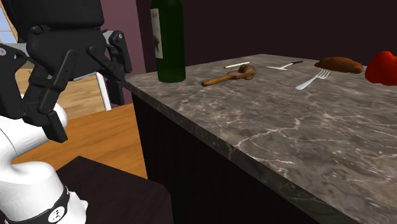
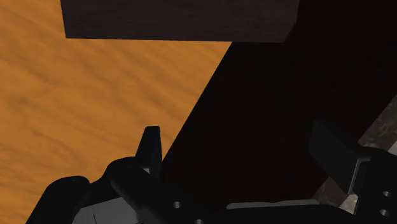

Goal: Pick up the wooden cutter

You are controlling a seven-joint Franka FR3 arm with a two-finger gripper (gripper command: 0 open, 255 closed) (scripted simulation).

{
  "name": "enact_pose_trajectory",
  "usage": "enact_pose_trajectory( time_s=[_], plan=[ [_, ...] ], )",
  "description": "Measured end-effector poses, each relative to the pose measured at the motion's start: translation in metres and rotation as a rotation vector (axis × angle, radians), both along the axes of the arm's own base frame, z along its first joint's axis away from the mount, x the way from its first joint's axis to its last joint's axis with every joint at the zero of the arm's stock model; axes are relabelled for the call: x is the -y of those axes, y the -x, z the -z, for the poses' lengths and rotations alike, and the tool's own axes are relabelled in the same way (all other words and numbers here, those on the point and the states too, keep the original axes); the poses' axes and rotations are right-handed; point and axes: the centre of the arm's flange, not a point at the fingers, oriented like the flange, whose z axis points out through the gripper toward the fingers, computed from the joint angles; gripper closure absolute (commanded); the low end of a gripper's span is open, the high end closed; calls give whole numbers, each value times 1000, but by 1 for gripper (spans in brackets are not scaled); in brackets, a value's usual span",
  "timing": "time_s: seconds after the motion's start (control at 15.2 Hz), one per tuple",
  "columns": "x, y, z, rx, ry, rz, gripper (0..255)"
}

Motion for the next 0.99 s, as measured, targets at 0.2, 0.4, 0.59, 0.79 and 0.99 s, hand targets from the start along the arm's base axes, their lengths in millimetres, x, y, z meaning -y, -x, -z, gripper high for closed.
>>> enact_pose_trajectory(
  time_s=[0.2, 0.4, 0.59, 0.79, 0.99],
  plan=[
    [-16, -9, -2, 0, 3, -13, 0],
    [-52, -27, -4, -1, 9, -43, 0],
    [-84, -39, -5, -2, 16, -74, 0],
    [-123, -54, -10, -3, 22, -106, 0],
    [-162, -63, -6, -3, 29, -137, 0]
  ],
)
